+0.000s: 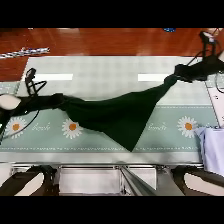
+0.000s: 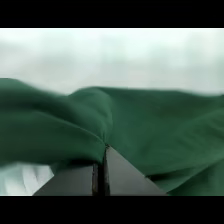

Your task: Fold the shirts.

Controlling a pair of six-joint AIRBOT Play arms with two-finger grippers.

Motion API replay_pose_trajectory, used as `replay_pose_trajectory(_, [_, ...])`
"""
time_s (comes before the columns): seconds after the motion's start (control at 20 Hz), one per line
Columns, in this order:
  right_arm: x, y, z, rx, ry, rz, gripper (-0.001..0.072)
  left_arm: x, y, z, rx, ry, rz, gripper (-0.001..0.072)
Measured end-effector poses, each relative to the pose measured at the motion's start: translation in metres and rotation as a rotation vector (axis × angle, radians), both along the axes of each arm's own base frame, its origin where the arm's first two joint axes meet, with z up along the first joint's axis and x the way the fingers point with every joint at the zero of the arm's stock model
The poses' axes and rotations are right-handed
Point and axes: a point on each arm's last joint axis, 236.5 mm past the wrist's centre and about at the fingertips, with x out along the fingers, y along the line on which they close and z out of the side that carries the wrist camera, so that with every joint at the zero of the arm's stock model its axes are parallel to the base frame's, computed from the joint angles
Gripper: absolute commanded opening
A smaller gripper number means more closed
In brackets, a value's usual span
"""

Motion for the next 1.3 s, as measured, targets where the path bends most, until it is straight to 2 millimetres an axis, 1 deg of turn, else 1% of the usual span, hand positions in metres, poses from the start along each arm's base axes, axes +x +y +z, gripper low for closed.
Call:
replay_pose_trajectory(0.05, [0.015,0.001,-0.014,0.032,0.021,-0.015,0.0258,0.013,0.000,-0.010,0.002,0.023,0.005,0.0019])
replay_pose_trajectory(0.1, [0.027,0.002,-0.026,0.060,0.035,-0.026,0.0414,0.023,-0.001,-0.020,0.000,0.052,0.000,0.0019])
replay_pose_trajectory(0.2, [0.045,0.005,-0.044,0.117,0.064,-0.040,0.0413,0.035,-0.008,-0.038,-0.011,0.117,-0.026,0.0019])
replay_pose_trajectory(0.25, [0.051,0.005,-0.046,0.140,0.070,-0.040,0.0413,0.038,-0.011,-0.045,-0.017,0.148,-0.041,0.0019])
replay_pose_trajectory(0.3, [0.053,0.002,-0.046,0.154,0.073,-0.038,0.0412,0.039,-0.014,-0.051,-0.024,0.178,-0.059,0.0019])
replay_pose_trajectory(0.35, [0.052,-0.007,-0.041,0.159,0.076,-0.039,0.0412,0.039,-0.016,-0.055,-0.030,0.200,-0.072,0.0019])
replay_pose_trajectory(0.4, [0.050,-0.017,-0.032,0.160,0.069,-0.042,0.0411,0.038,-0.019,-0.058,-0.036,0.222,-0.086,0.0019])
replay_pose_trajectory(0.45, [0.041,-0.027,-0.024,0.155,0.075,-0.044,0.0411,0.039,-0.020,-0.060,-0.039,0.233,-0.093,0.0019])
replay_pose_trajectory(0.5, [0.027,-0.037,-0.018,0.137,0.095,-0.039,0.0410,0.037,-0.022,-0.061,-0.043,0.245,-0.101,0.0019])
replay_pose_trajectory(0.55, [0.008,-0.046,-0.016,0.120,0.122,-0.042,0.0410,0.036,-0.023,-0.062,-0.046,0.256,-0.109,0.0019])
replay_pose_trajectory(0.6, [-0.012,-0.050,-0.017,0.113,0.152,-0.045,0.0410,0.035,-0.024,-0.063,-0.049,0.266,-0.115,0.0019])
replay_pose_trajectory(0.65, [-0.037,-0.047,-0.023,0.122,0.193,-0.045,0.0410,0.034,-0.024,-0.064,-0.051,0.273,-0.119,0.0019])
replay_pose_trajectory(0.75, [-0.087,-0.028,-0.046,0.165,0.277,-0.039,0.0410,0.033,-0.025,-0.065,-0.053,0.278,-0.123,0.0019])
replay_pose_trajectory(0.9, [-0.162,0.012,-0.086,0.223,0.418,0.017,0.0410,0.030,-0.027,-0.065,-0.058,0.294,-0.134,0.0019])
replay_pose_trajectory(1.0, [-0.203,0.035,-0.109,0.238,0.505,0.063,0.0410,0.028,-0.027,-0.065,-0.061,0.301,-0.140,0.0019])
replay_pose_trajectory(1.05, [-0.221,0.047,-0.119,0.247,0.543,0.086,0.0410,0.026,-0.028,-0.065,-0.063,0.308,-0.145,0.0019])
replay_pose_trajectory(1.1, [-0.235,0.057,-0.127,0.249,0.575,0.106,0.0410,0.024,-0.029,-0.065,-0.065,0.314,-0.150,0.0019])
replay_pose_trajectory(1.15, [-0.243,0.066,-0.133,0.249,0.589,0.123,0.0410,0.023,-0.029,-0.065,-0.065,0.315,-0.151,0.0019])
replay_pose_trajectory(1.25, [-0.253,0.085,-0.143,0.261,0.601,0.144,0.0410,0.023,-0.030,-0.065,-0.066,0.317,-0.154,0.0019])
replay_pose_trajectory(1.3, [-0.254,0.094,-0.148,0.272,0.603,0.152,0.0410,0.022,-0.030,-0.065,-0.067,0.320,-0.156,0.0019])
